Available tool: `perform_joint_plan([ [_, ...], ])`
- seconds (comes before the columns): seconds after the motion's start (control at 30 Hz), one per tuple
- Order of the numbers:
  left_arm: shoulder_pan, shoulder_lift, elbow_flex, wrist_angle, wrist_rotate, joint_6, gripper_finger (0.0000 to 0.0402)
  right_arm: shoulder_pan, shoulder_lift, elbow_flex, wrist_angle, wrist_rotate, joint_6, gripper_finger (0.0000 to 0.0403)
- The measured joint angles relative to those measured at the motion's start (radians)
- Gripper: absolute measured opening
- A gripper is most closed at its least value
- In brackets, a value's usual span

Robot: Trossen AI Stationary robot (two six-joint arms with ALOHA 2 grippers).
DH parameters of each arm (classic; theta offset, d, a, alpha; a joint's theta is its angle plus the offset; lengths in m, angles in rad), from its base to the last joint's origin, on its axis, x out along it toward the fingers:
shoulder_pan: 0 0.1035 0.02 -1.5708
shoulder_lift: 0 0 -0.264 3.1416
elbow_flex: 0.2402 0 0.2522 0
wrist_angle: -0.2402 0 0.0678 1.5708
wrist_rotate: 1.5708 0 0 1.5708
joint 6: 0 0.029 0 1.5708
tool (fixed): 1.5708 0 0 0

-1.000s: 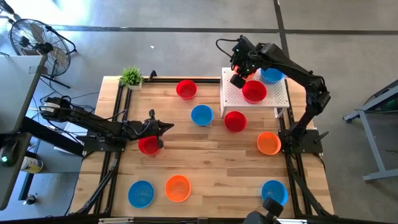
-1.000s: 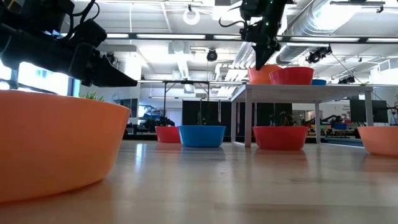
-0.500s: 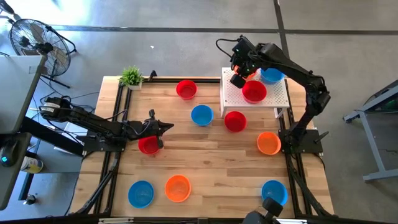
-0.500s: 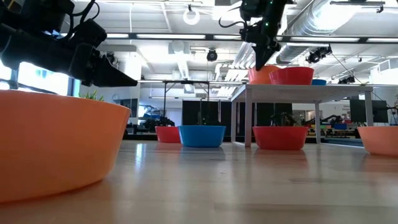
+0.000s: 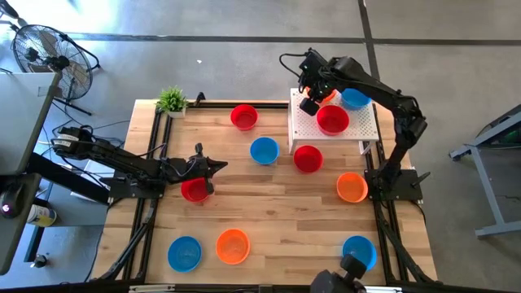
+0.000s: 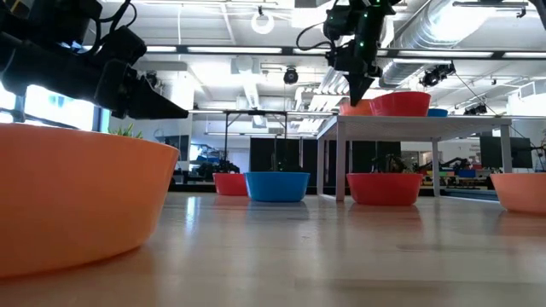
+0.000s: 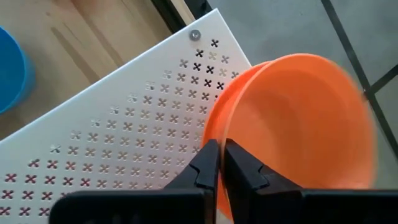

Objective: Pick & Place Mini bowls
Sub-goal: Stack the orange bowl on top of the orange bowl on the shelf, then stack the blue bowl on top of the blue bowl on the shelf

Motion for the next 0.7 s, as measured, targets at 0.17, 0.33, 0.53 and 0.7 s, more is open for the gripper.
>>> perform_joint_plan([
  [0.17, 0.000, 0.000, 0.000, 0.001, 0.000, 0.000, 0.0001, 0.003, -0.006, 0.001, 0.000, 0.007, 0.001, 0.0046],
  [0.33, 0.000, 0.000, 0.000, 0.001, 0.000, 0.000, 0.0001, 0.011, -0.010, 0.002, 0.007, 0.005, 0.003, 0.0093],
  [0.53, 0.000, 0.000, 0.000, 0.001, 0.000, 0.000, 0.0001, 0.045, -0.049, 0.002, 0.026, 0.002, -0.020, 0.0126],
  [0.7, 0.000, 0.000, 0.000, 0.000, 0.000, 0.000, 0.0001, 0.089, -0.144, 0.002, 0.073, -0.002, -0.025, 0.0125],
])
